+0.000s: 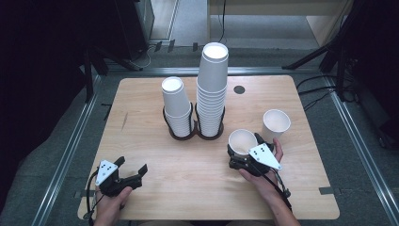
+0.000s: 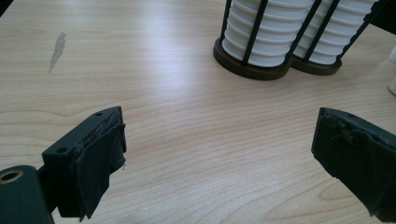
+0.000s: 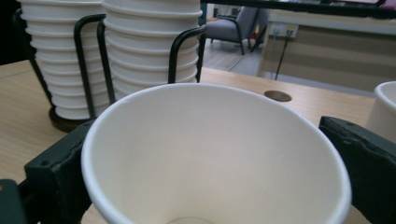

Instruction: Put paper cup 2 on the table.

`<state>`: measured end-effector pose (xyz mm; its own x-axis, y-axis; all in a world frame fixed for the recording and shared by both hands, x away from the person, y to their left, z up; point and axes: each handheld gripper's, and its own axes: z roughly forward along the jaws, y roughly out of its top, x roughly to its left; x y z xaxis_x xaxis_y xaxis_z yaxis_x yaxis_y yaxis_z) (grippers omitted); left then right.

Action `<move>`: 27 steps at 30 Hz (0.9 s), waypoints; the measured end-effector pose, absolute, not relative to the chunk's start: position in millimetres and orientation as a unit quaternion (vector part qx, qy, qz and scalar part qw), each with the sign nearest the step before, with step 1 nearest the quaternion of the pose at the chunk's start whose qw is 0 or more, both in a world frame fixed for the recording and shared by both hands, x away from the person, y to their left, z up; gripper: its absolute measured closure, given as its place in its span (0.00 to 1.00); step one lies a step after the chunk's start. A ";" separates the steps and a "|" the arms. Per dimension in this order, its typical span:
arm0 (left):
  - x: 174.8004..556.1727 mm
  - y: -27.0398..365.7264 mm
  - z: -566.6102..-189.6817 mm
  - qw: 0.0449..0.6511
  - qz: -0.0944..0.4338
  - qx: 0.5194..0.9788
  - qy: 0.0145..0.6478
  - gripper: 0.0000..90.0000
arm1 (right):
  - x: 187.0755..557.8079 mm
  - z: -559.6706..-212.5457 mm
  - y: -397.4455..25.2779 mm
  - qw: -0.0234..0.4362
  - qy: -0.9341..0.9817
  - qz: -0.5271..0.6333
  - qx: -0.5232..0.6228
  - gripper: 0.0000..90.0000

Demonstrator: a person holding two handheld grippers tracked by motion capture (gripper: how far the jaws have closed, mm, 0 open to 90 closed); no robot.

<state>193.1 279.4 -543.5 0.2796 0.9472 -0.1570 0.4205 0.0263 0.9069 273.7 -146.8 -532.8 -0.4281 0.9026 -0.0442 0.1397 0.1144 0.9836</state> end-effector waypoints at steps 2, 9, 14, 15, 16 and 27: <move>193.0 279.9 -543.4 0.478 0.275 0.641 0.534 0.04 | 273.6 -531.1 -149.6 0.340 0.661 0.541 0.395 0.00; 192.5 280.1 -543.1 0.478 0.276 0.639 0.536 0.04 | 268.3 -525.2 -152.7 0.333 0.669 0.542 0.385 0.00; 192.5 281.1 -543.5 0.476 0.276 0.639 0.537 0.04 | 263.4 -519.3 -157.4 0.333 0.673 0.541 0.380 0.00; 192.5 281.3 -543.5 0.476 0.276 0.639 0.538 0.03 | 262.5 -517.8 -158.8 0.331 0.672 0.542 0.381 0.00; 192.7 281.5 -543.7 0.477 0.276 0.637 0.538 0.04 | 261.9 -516.7 -159.9 0.330 0.671 0.544 0.380 0.00; 192.0 281.2 -543.7 0.476 0.278 0.638 0.538 0.04 | 249.5 -507.3 -172.4 0.322 0.675 0.545 0.378 0.00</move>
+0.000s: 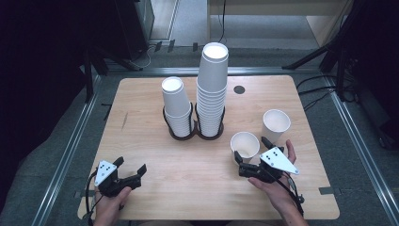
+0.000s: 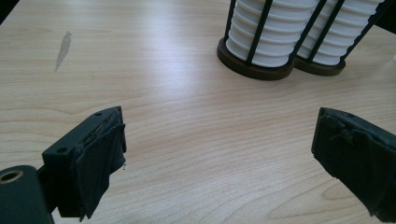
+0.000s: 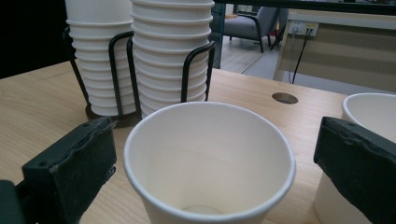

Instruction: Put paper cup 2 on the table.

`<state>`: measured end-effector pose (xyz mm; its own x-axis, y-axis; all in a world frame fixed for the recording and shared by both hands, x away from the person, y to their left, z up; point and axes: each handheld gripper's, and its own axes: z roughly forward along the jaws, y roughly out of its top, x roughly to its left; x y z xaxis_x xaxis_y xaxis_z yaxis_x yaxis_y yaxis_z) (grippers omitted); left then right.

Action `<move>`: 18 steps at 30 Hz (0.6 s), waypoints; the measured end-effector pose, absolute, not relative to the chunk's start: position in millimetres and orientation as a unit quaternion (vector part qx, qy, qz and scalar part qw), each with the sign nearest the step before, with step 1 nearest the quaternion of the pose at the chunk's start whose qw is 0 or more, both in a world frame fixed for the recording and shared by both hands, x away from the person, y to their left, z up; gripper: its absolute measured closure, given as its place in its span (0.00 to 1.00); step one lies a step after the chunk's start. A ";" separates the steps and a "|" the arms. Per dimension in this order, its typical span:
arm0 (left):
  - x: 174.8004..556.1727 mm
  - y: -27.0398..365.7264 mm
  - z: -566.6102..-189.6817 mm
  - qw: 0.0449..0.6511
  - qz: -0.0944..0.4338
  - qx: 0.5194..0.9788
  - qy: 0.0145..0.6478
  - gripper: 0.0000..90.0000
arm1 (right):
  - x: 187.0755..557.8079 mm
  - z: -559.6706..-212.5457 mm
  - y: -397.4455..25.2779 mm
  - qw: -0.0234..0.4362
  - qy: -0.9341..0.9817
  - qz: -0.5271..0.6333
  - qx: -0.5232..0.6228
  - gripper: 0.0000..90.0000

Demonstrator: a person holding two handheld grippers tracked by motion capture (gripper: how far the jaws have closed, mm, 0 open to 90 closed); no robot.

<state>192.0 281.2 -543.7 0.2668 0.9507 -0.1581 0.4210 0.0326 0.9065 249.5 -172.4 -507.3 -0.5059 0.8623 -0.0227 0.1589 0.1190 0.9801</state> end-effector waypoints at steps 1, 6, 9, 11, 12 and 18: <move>192.0 281.4 -543.6 0.477 0.278 0.637 0.538 0.04 | 247.5 -506.6 -174.1 0.323 0.676 0.545 0.376 0.00; 192.3 282.0 -544.1 0.476 0.279 0.636 0.540 0.04 | 239.7 -503.7 -185.7 0.325 0.673 0.548 0.375 0.00; 192.0 281.9 -544.0 0.474 0.281 0.637 0.539 0.04 | 236.4 -503.7 -195.3 0.328 0.671 0.547 0.378 0.00; 191.7 281.7 -543.9 0.475 0.281 0.636 0.540 0.04 | 234.8 -504.3 -203.5 0.330 0.666 0.546 0.387 0.00; 191.5 281.9 -543.8 0.475 0.281 0.635 0.540 0.04 | 234.6 -504.6 -206.5 0.331 0.664 0.546 0.389 0.00; 190.8 283.2 -543.7 0.474 0.283 0.635 0.541 0.04 | 232.1 -507.4 -232.2 0.339 0.650 0.539 0.415 0.00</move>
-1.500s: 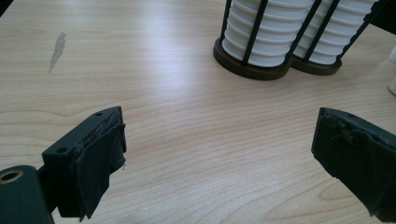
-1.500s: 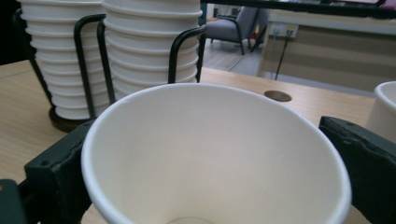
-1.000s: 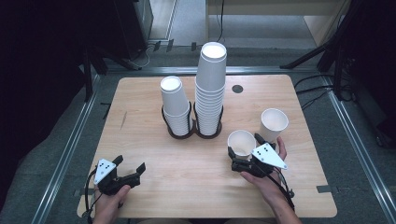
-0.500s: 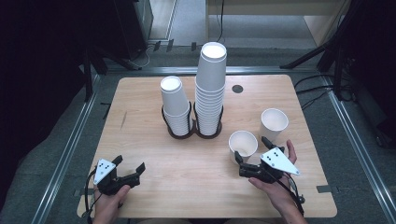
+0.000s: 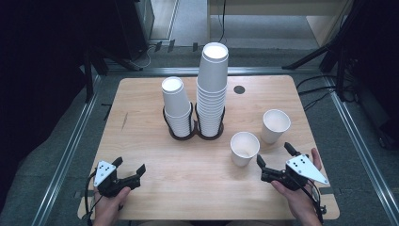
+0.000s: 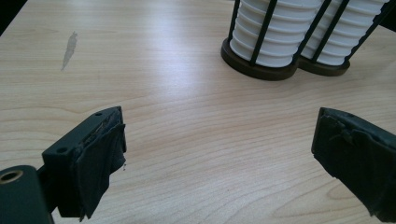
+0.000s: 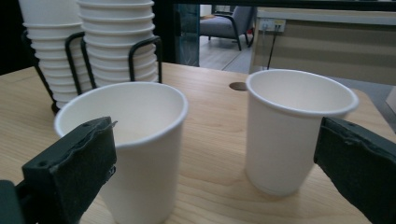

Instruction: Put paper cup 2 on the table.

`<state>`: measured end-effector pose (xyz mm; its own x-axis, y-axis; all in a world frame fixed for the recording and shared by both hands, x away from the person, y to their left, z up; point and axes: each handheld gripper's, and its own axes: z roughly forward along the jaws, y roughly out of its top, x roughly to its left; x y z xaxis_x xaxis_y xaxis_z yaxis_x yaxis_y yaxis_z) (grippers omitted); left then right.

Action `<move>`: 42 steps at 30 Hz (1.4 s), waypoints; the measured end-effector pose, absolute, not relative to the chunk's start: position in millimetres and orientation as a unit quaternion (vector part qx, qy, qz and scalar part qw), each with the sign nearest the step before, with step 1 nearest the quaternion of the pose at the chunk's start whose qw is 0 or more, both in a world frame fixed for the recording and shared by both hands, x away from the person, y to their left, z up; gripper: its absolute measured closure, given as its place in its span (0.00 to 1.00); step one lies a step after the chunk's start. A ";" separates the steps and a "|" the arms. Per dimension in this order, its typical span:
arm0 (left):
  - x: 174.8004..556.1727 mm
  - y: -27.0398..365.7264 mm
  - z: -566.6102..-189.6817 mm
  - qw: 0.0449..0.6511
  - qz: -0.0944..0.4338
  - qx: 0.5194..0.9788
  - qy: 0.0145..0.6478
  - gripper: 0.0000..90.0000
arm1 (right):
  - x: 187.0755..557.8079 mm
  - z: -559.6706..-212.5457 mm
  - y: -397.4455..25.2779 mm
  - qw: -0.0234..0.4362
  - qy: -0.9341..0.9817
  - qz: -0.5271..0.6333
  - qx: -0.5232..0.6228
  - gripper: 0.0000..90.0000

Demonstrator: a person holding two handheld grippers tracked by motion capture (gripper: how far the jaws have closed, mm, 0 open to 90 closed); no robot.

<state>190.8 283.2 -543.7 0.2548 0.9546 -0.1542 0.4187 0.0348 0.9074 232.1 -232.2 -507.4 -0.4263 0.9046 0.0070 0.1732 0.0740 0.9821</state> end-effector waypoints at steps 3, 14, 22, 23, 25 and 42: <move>190.7 284.4 -543.9 0.473 0.284 0.634 0.542 0.04 | 231.5 -509.9 -243.5 0.344 0.645 0.534 0.425 0.00; 190.2 290.9 -545.5 0.467 0.287 0.633 0.547 0.04 | 229.5 -522.7 -286.2 0.371 0.618 0.501 0.479 0.00; 189.3 297.5 -548.0 0.455 0.295 0.632 0.553 0.04 | 224.4 -532.8 -312.3 0.375 0.604 0.483 0.511 0.00; 189.4 298.8 -548.3 0.454 0.295 0.632 0.554 0.04 | 223.5 -533.7 -314.8 0.375 0.601 0.482 0.516 0.00; 188.6 301.7 -547.8 0.452 0.298 0.630 0.556 0.03 | 221.5 -535.8 -319.9 0.380 0.598 0.476 0.520 0.00; 186.3 317.7 -549.1 0.466 0.274 0.612 0.577 0.03 | 206.8 -540.7 -333.0 0.396 0.591 0.455 0.536 0.00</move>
